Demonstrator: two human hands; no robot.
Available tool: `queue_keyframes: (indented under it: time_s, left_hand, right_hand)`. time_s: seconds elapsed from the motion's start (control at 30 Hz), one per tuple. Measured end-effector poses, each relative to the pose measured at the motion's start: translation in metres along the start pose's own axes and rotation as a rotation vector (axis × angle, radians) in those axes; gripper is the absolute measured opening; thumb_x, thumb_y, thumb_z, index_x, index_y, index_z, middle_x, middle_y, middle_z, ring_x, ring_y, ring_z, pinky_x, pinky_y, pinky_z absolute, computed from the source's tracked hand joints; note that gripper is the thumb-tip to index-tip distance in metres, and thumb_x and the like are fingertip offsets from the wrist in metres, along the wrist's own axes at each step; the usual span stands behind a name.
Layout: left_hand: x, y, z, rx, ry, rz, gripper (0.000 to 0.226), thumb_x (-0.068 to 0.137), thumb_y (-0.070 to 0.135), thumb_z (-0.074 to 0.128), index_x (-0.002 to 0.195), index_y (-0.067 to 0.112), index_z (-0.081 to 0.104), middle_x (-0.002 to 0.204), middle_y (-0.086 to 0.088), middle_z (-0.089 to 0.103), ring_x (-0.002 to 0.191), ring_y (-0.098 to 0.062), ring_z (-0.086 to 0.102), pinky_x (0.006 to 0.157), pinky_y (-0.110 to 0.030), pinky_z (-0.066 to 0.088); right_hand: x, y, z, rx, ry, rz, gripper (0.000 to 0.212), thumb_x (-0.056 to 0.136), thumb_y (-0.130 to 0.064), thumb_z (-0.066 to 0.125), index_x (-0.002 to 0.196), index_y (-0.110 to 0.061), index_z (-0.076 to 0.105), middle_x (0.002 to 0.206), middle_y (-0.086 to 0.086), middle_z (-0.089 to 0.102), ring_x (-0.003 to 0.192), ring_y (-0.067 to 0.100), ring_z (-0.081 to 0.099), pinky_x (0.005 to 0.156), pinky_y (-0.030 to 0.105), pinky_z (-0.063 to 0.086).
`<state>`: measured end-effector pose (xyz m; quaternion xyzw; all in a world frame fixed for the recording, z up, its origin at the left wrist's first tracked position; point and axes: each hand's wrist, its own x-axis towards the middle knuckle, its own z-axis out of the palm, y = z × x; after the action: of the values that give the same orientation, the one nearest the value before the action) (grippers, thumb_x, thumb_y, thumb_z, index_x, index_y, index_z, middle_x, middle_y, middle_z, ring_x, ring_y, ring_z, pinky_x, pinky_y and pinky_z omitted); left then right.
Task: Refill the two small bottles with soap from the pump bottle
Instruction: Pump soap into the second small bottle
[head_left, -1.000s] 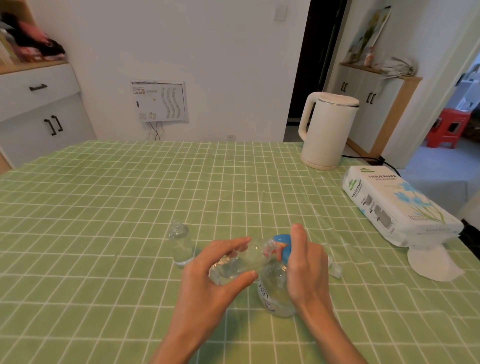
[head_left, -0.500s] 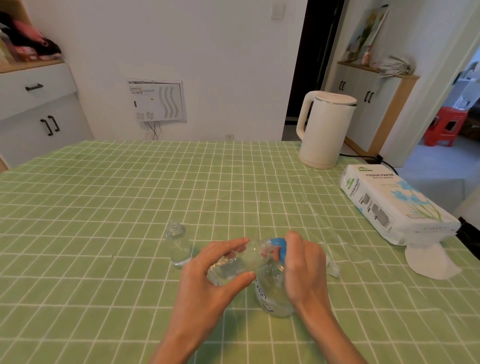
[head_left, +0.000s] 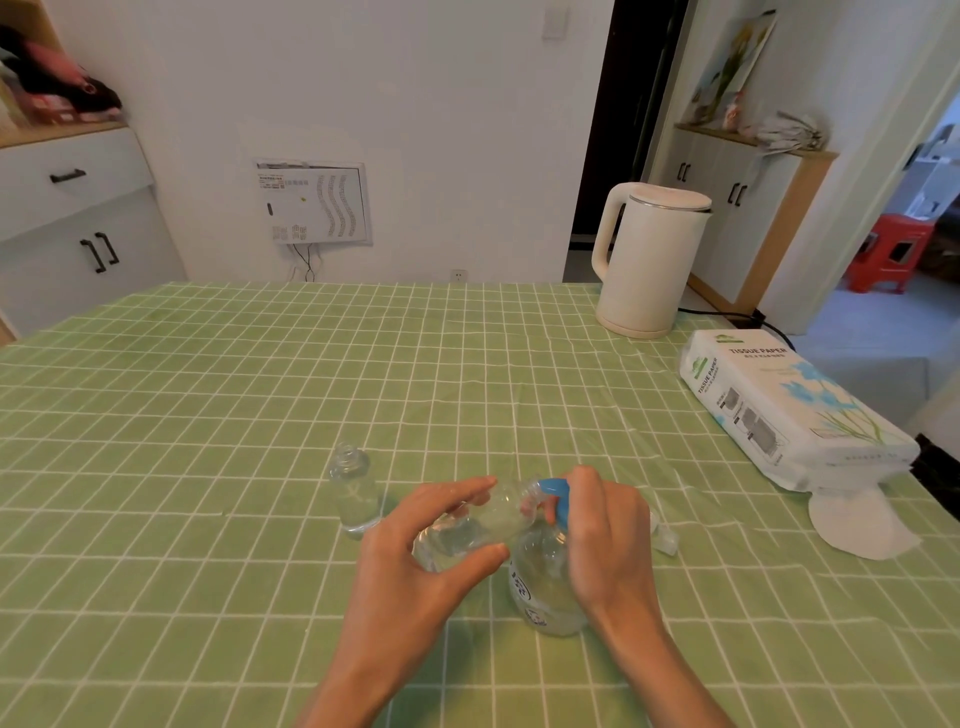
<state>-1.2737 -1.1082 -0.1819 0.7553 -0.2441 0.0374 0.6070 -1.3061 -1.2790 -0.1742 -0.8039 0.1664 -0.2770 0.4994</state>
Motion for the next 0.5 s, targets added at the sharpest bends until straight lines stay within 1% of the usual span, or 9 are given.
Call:
queue_keyframes:
  time_s: [0.03,0.07,0.13,0.17,0.23,0.33,0.43,0.5]
  left_hand:
    - [-0.0001,-0.0003,0.0003,0.000,0.001,0.002,0.056,0.074,0.012,0.093,0.117,0.043,0.077,0.110,0.020,0.078,0.110,-0.007,0.068,0.093,-0.004,0.043]
    - [0.0000,-0.0008,0.0005,-0.001,0.003,0.004,0.056,0.074,0.011,0.093,0.117,0.044,0.077,0.110,0.020,0.078,0.110,-0.007,0.068,0.092,-0.004,0.043]
    - [0.0005,-0.0016,0.0004,-0.003,0.006,0.004,0.056,0.073,0.012,0.093,0.118,0.043,0.077,0.110,0.019,0.078,0.109,-0.008,0.069,0.092,-0.005,0.043]
    - [0.0008,-0.0020,0.0003,-0.005,0.007,0.004,0.056,0.073,0.012,0.093,0.118,0.043,0.077,0.110,0.019,0.078,0.109,-0.008,0.069,0.092,-0.005,0.044]
    - [0.0009,-0.0030,-0.0002,-0.009,0.012,0.006,0.057,0.073,0.011,0.094,0.117,0.043,0.077,0.110,0.019,0.078,0.109,-0.008,0.069,0.092,-0.005,0.044]
    - [0.0010,-0.0034,-0.0011,-0.006,0.012,0.005,0.057,0.073,0.011,0.094,0.117,0.043,0.077,0.110,0.019,0.078,0.109,-0.007,0.069,0.092,-0.005,0.044]
    - [0.0009,-0.0030,-0.0011,0.003,0.014,0.003,0.056,0.073,0.012,0.094,0.118,0.042,0.077,0.109,0.020,0.078,0.108,-0.007,0.069,0.091,-0.004,0.044]
    - [0.0007,-0.0021,-0.0010,0.005,0.015,0.001,0.056,0.073,0.012,0.093,0.118,0.041,0.077,0.110,0.020,0.078,0.108,-0.007,0.069,0.091,-0.005,0.044]
  right_hand:
    - [-0.0003,0.0003,-0.0002,0.008,0.010,-0.007,0.053,0.087,-0.038,0.035,0.046,-0.007,0.047,0.042,0.003,0.039,0.045,0.012,0.031,0.053,0.039,0.028]
    - [-0.0009,-0.0001,-0.0001,0.016,0.014,-0.005,0.052,0.089,-0.038,0.035,0.044,-0.014,0.044,0.039,-0.006,0.038,0.043,0.011,0.032,0.054,0.035,0.026]
    - [-0.0027,-0.0020,0.0009,0.043,0.011,0.012,0.061,0.092,-0.052,0.030,0.039,-0.027,0.047,0.037,-0.017,0.043,0.040,0.007,0.042,0.057,0.031,0.029]
    - [-0.0034,-0.0016,0.0018,0.054,0.016,0.011,0.066,0.093,-0.059,0.026,0.038,-0.028,0.048,0.037,-0.020,0.044,0.039,0.005,0.045,0.057,0.030,0.031]
    - [-0.0038,-0.0003,0.0030,0.054,0.037,0.000,0.073,0.094,-0.066,0.021,0.037,-0.030,0.050,0.036,-0.020,0.044,0.037,0.003,0.045,0.056,0.029,0.031]
    - [-0.0035,0.0015,0.0039,0.051,0.047,-0.002,0.073,0.094,-0.068,0.019,0.042,-0.036,0.058,0.036,-0.018,0.044,0.037,0.004,0.044,0.056,0.029,0.031]
    - [-0.0032,0.0011,0.0036,0.055,0.041,-0.007,0.069,0.094,-0.064,0.021,0.043,-0.038,0.059,0.036,-0.018,0.045,0.038,0.006,0.044,0.056,0.028,0.031]
    - [-0.0024,0.0012,0.0029,0.056,0.034,-0.021,0.065,0.094,-0.056,0.026,0.040,-0.035,0.055,0.037,-0.020,0.044,0.038,0.005,0.044,0.054,0.025,0.031]
